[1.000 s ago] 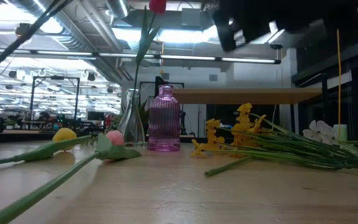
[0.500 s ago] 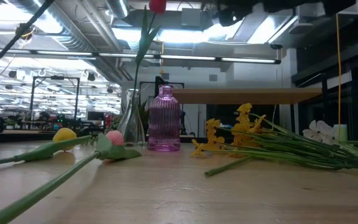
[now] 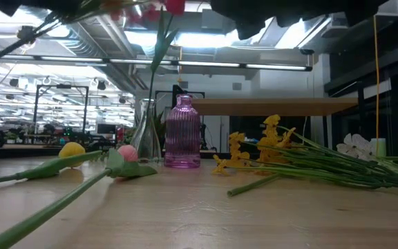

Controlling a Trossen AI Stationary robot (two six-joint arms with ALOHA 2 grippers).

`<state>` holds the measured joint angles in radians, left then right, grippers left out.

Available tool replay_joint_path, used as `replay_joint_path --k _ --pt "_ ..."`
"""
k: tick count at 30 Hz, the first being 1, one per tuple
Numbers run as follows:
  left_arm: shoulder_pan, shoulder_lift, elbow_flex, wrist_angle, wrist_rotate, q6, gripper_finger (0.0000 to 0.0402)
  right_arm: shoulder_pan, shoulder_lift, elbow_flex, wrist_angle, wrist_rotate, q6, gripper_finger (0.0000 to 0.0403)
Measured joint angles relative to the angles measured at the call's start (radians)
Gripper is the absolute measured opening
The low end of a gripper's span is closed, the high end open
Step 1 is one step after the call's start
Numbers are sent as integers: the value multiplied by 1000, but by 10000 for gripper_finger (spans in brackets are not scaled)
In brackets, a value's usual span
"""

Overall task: Pick and place flowers into a vace then onto a shelf
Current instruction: Put the red flowers into the transparent vase

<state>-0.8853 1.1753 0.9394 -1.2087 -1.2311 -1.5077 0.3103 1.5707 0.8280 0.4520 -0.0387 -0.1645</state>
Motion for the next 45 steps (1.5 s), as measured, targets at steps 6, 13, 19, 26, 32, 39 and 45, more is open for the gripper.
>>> replay_joint_path --k 6,13,19,26,32,39,45 --pt "54 -61 -3 437 181 525 7 -1 0 0 16 -6 1 113" --pt "126 -116 -3 787 258 1101 7 0 0 0 39 -18 -3 113" --pt "177 -202 -75 900 240 1255 6 0 0 0 39 -18 -51 113" --pt "288 -368 -356 1432 426 1636 7 -1 0 0 43 -18 -52 113" --pt "436 -511 -548 1732 629 1777 6 -1 0 0 46 -15 -24 113" --pt "654 -526 -675 1976 833 1814 7 0 11 -1 48 47 -15 113" --pt "823 -505 -679 2008 1004 1759 7 -19 32 -1 61 95 -23 113"
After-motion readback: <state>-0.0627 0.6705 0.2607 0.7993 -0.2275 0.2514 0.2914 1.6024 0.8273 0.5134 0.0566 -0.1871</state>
